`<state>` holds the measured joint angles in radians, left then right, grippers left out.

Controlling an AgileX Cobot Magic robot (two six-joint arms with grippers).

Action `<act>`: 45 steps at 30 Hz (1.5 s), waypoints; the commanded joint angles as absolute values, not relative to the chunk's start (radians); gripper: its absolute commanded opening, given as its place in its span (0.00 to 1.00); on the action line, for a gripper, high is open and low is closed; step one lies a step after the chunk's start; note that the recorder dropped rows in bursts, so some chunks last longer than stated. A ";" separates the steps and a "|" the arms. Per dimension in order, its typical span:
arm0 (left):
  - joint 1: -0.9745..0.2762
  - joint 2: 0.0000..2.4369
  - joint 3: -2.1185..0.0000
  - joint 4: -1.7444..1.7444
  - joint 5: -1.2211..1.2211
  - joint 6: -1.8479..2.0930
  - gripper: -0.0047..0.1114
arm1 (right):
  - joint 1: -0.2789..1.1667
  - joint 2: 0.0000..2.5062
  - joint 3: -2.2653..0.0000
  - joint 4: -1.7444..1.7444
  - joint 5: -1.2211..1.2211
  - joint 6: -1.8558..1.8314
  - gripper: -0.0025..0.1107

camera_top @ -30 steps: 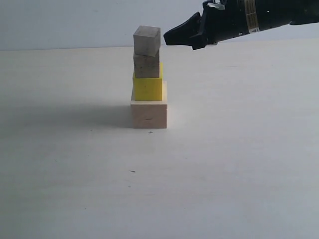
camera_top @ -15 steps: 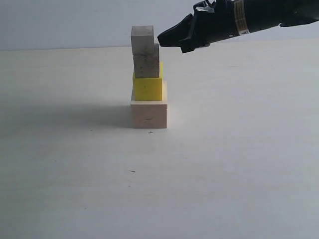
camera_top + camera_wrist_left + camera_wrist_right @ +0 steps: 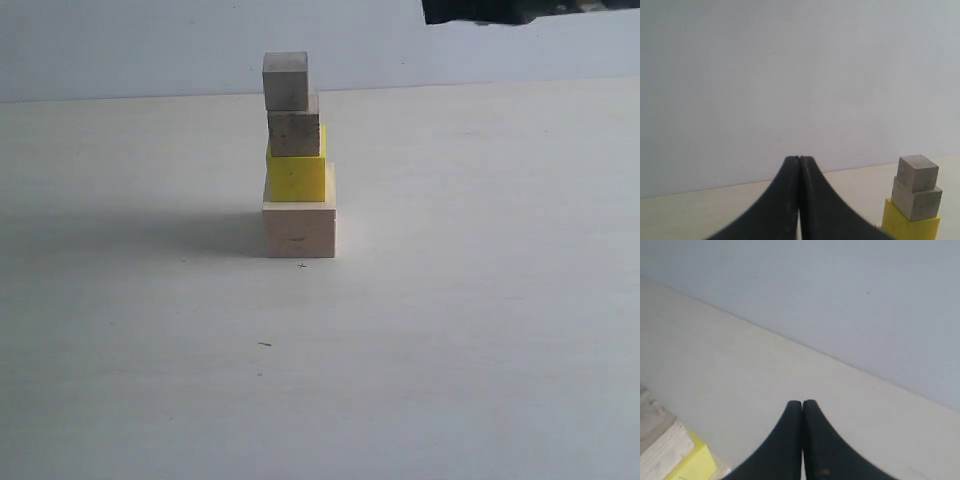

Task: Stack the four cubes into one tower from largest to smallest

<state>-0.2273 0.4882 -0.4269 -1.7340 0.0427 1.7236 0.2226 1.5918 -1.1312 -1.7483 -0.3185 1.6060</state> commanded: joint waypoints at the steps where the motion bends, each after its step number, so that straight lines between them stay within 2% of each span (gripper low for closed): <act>1: -0.232 0.484 -0.437 -1.738 0.039 1.716 0.04 | 0.225 1.360 -1.095 -1.744 -0.277 1.590 0.02; 5: -0.232 0.478 -0.441 -1.744 0.039 1.704 0.04 | 0.225 1.109 -1.082 -1.744 -0.229 1.605 0.02; 10: -0.232 0.478 -0.462 -1.744 0.006 1.704 0.04 | 0.225 0.936 -1.033 -1.744 -0.184 1.607 0.02; 20: -0.232 0.470 -0.632 -1.744 -0.116 1.804 0.04 | 0.225 0.634 -1.014 -1.744 -0.156 1.560 0.02; 29: -0.232 0.362 -0.714 -1.744 -0.238 1.982 0.04 | 0.225 0.466 -1.014 -1.744 -0.144 1.510 0.02; 45: -0.232 0.059 -0.713 -1.744 -0.380 2.094 0.04 | 0.225 0.340 -1.005 -1.744 -0.208 1.518 0.02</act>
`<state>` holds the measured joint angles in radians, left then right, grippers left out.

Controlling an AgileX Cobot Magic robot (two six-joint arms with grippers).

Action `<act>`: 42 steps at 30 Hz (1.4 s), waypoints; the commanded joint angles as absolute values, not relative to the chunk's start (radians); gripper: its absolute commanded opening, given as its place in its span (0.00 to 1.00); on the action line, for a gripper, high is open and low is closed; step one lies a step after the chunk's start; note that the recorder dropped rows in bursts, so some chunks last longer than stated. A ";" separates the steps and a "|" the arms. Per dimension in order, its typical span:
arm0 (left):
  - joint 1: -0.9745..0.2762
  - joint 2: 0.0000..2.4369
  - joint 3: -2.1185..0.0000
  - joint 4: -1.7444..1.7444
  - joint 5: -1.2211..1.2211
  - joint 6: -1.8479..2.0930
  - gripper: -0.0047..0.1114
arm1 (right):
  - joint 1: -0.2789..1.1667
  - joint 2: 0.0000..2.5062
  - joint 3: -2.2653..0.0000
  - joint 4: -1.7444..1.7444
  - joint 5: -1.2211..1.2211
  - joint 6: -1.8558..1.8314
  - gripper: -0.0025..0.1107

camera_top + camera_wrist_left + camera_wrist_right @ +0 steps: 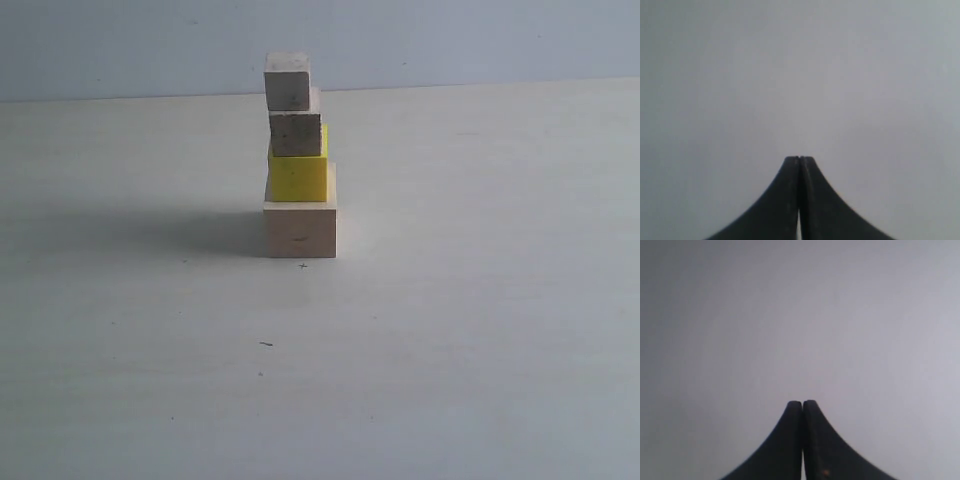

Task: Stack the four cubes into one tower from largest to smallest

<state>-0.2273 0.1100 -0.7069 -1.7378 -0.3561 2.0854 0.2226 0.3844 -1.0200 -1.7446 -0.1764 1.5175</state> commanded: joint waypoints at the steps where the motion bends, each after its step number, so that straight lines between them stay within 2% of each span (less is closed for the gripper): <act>1: -0.232 0.047 -0.713 -1.744 -0.378 2.090 0.04 | 0.225 0.323 -0.996 -1.744 -0.208 1.518 0.02; 15: -0.232 0.000 -0.560 -1.744 -0.342 1.968 0.04 | 0.225 0.121 -0.783 -1.744 -0.208 1.635 0.02; 20: -0.232 0.000 -0.548 -1.744 -0.346 1.958 0.04 | 0.225 0.071 -0.775 -1.744 -0.208 1.751 0.02; 42: -0.232 0.000 -0.548 -1.744 -0.351 1.957 0.04 | 0.225 0.059 -0.775 -1.744 -0.211 1.754 0.02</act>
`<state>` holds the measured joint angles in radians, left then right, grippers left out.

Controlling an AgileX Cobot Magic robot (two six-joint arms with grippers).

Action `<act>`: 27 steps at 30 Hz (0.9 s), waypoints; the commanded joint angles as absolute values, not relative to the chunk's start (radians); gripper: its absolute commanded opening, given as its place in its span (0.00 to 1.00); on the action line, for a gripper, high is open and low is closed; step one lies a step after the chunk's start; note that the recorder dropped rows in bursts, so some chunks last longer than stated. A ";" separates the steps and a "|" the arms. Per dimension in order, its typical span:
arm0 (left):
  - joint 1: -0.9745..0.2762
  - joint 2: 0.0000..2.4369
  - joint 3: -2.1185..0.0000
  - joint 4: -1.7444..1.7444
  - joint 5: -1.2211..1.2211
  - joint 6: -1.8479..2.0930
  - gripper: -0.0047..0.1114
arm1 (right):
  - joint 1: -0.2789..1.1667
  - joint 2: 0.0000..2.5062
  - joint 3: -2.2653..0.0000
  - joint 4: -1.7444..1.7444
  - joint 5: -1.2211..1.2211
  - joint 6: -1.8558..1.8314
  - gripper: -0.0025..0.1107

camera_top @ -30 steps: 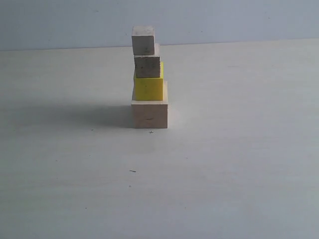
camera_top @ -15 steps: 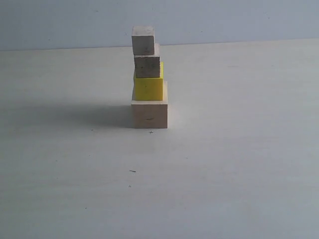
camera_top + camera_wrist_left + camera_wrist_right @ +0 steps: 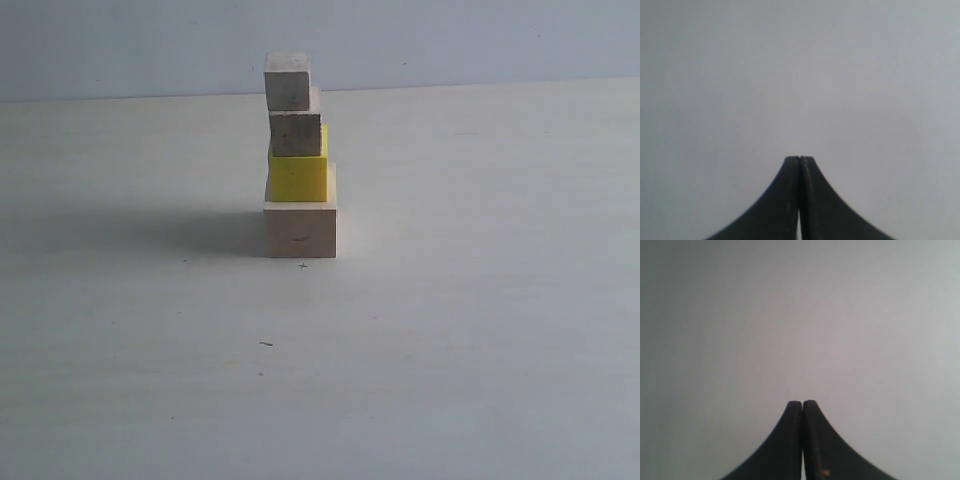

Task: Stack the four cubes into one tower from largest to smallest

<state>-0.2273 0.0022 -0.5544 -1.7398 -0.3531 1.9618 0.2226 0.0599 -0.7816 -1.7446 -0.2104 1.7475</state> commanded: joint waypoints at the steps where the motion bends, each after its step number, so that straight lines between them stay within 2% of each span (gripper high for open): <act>1: -0.232 0.000 -0.548 -1.744 -0.351 1.957 0.04 | 0.225 0.059 -0.775 -1.744 -0.211 1.754 0.02; 10: -0.225 0.000 -0.548 -1.744 -0.357 1.912 0.04 | 0.225 0.059 -0.775 -1.744 -0.211 1.754 0.02; 14: -0.149 0.000 -0.543 -1.648 -0.352 1.624 0.04 | 0.225 0.059 -0.775 -1.744 -0.211 1.754 0.02; 19: -0.019 0.000 -0.495 -1.320 -0.294 1.188 0.04 | 0.225 0.059 -0.775 -1.744 -0.211 1.754 0.02; 23: 0.062 0.000 -0.449 -0.834 -0.036 0.840 0.04 | 0.225 0.059 -0.775 -1.744 -0.211 1.754 0.02; 27: 0.074 0.000 -0.411 -0.455 0.206 0.510 0.04 | 0.225 0.059 -0.775 -1.744 -0.211 1.754 0.02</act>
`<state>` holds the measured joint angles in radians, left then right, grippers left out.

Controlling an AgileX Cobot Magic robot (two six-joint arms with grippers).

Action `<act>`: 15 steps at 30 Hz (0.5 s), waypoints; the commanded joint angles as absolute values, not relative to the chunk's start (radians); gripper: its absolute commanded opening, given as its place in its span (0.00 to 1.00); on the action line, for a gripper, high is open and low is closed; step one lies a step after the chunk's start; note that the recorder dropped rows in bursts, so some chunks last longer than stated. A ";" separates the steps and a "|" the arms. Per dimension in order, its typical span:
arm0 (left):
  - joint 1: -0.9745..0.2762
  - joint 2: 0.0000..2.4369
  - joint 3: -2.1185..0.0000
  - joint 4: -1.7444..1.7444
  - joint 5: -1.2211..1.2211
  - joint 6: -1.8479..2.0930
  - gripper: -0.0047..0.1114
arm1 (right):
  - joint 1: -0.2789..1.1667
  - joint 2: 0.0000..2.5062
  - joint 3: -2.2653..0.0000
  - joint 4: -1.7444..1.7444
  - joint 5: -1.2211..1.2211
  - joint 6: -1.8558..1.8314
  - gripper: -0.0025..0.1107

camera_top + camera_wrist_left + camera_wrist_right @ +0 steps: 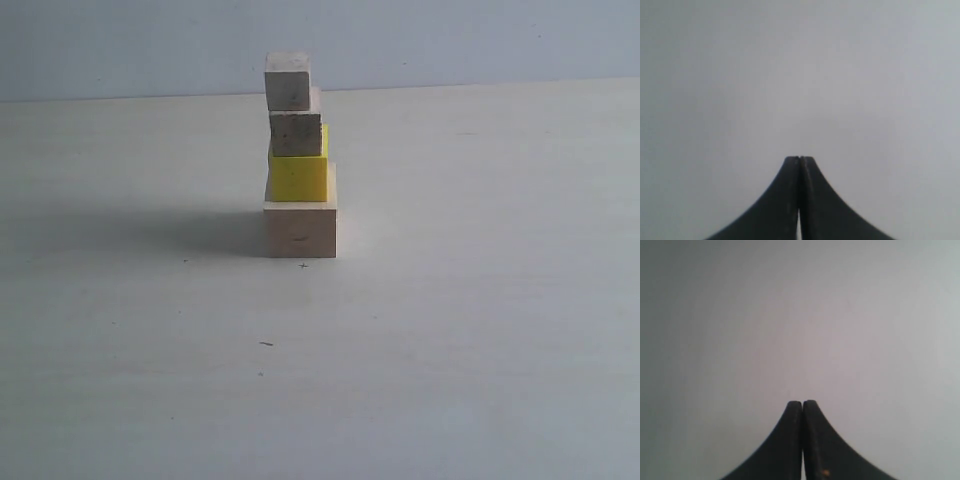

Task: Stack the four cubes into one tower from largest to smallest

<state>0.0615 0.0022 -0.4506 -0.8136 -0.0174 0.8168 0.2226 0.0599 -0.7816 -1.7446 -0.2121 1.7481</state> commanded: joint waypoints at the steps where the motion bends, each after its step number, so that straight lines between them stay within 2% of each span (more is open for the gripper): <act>1: 0.074 0.000 -0.393 -0.365 0.228 0.403 0.04 | 0.225 0.059 -0.775 -1.744 -0.211 1.754 0.02; 4: 0.074 0.000 -0.340 -0.248 0.236 0.278 0.04 | 0.225 0.059 -0.775 -1.744 -0.211 1.754 0.02; 15: 0.070 0.000 -0.118 -0.133 0.238 0.207 0.04 | 0.225 0.059 -0.775 -1.744 -0.211 1.754 0.02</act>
<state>0.0704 0.0039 -0.1595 -0.1751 0.2372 0.2683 0.2226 0.0599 -0.7816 -1.7446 -0.2121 1.7481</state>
